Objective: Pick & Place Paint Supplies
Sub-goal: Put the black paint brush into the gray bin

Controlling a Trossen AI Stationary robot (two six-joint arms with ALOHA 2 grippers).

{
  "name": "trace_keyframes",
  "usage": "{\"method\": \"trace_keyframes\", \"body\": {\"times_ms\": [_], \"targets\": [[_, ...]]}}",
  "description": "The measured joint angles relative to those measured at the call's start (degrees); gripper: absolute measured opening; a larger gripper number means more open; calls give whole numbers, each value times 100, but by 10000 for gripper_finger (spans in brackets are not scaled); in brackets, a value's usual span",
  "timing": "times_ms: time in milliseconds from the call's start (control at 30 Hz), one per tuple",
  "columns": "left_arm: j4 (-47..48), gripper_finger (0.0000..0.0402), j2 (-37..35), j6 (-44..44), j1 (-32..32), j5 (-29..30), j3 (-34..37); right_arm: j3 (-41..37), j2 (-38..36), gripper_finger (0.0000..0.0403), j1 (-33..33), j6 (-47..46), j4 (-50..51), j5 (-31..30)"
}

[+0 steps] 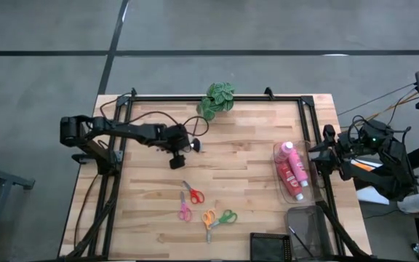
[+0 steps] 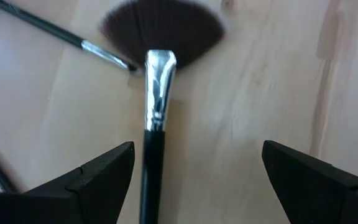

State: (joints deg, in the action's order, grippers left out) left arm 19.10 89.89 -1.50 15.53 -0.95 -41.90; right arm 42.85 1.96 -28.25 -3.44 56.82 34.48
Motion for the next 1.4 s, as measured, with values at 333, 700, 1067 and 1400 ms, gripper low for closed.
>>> {"method": "trace_keyframes", "body": {"times_ms": [333,700,1067,1400], "targets": [[-61,342,257,305,-4,-54,101,0,0,162,-2,2,-2,-2],[-382,191,317,496,-2,-70,108,0,0,162,-2,2,-2,-2],[-627,30,321,907,-4,-53,126,0,0,162,-2,2,0,-2],[-917,28,336,928,-36,-439,122,0,0,162,-2,2,-2,-2]]}}
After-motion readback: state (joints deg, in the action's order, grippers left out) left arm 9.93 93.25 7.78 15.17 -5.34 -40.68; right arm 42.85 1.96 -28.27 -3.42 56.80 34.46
